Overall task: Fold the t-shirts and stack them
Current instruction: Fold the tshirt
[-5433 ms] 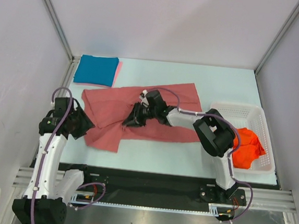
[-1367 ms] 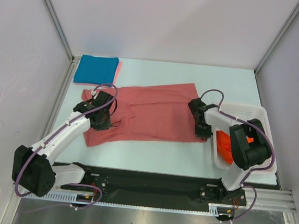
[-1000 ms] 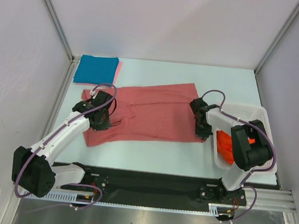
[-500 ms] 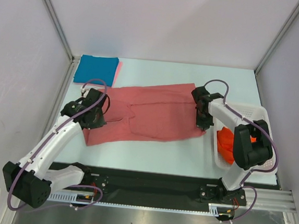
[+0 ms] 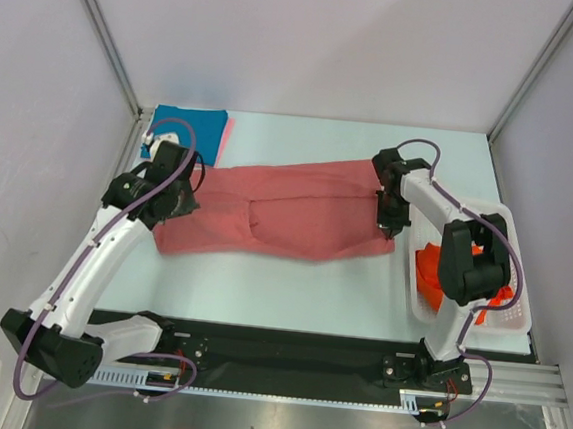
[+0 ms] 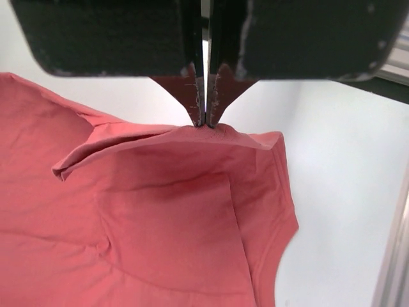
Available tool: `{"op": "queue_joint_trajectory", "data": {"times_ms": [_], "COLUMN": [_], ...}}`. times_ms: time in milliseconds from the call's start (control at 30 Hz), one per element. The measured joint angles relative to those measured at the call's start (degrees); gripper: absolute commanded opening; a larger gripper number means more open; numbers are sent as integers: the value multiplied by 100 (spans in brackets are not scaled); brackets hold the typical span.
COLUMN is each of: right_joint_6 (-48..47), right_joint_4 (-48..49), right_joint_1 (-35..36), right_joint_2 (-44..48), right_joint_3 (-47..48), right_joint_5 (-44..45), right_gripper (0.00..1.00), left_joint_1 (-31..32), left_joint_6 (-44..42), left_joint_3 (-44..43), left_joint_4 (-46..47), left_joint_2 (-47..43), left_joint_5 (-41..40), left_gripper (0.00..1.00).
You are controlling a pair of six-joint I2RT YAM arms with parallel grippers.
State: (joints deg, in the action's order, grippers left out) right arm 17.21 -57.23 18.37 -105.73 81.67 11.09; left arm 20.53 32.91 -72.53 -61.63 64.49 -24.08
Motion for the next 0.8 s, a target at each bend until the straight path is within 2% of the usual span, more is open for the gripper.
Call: {"op": "queue_joint_trajectory", "data": {"times_ms": [467,800], "right_joint_6": [-142,-144], "right_joint_4": [-411,-555], "right_joint_1": [-129,-136], "right_joint_2": [-968,-1377], "right_joint_3": [1434,2024], "right_joint_5": [-136,-251], "right_gripper": [0,0], "left_joint_1": [-535,-841], "left_joint_6": [-772,-1051], "left_joint_3": [-717,-903], "left_joint_4": [719,1080], "left_joint_2": [968,1628], "left_joint_5": [-155,-125], "left_gripper": [0,0]}}
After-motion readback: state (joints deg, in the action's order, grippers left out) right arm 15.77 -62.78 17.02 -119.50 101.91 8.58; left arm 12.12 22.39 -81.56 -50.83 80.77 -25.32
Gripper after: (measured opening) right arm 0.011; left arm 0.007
